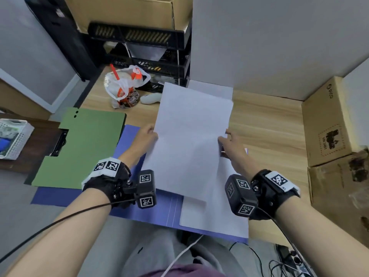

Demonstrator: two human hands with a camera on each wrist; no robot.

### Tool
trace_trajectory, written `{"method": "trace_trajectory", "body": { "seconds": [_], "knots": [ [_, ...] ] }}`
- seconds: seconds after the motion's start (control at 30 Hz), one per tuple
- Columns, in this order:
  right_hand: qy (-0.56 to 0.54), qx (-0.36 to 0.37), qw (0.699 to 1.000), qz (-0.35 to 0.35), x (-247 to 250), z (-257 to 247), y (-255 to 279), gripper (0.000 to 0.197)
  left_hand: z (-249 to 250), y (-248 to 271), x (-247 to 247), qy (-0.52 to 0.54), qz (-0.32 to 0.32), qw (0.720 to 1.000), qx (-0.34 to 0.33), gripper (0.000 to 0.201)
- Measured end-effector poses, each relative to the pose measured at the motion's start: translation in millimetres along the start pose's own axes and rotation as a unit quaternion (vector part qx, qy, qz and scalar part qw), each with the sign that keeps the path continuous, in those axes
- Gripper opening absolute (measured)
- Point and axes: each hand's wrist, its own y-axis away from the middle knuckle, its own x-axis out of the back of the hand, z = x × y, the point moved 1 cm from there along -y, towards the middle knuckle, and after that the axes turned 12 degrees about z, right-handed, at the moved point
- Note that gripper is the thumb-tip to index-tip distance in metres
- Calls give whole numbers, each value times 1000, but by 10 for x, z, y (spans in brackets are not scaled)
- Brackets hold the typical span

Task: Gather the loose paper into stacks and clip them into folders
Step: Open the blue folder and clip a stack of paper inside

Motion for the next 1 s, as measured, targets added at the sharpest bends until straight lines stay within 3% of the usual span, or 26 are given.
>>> {"method": "trace_trajectory", "body": {
  "seconds": [0.1, 0.17, 0.27, 0.4, 0.6, 0.67, 0.83, 0.93, 1.0],
  "knots": [
    [75, -57, 990, -102, -316, 301, 219, 24, -447, 40, 310, -62, -19, 995, 72, 7],
    [114, -77, 976, -167, -520, 488, 367, 30, -737, 116, 487, -77, -48, 992, 83, 12],
    [145, -96, 968, -180, -788, 698, 514, 29, -1038, 165, 713, -127, -49, 988, 73, 24],
    [152, -124, 962, -189, -1018, 789, 642, 24, -1162, 130, 891, -146, -45, 986, 71, 20],
    [119, -132, 977, -116, -1199, 824, 576, 19, -1104, -24, 923, -104, -26, 992, 66, 35],
    [111, -134, 980, -94, -1217, 817, 552, 9, -1114, -87, 885, -100, -22, 993, 59, 32],
    [59, -158, 985, -35, -1273, 870, 481, 17, -1229, -211, 823, -77, -4, 994, 79, 13],
    [62, -149, 987, -15, -1279, 849, 470, 27, -1278, -282, 811, -72, 19, 995, 71, 31],
    [70, -140, 987, -29, -1276, 815, 465, 19, -1274, -314, 810, -71, 25, 996, 51, 35]
  ]
}}
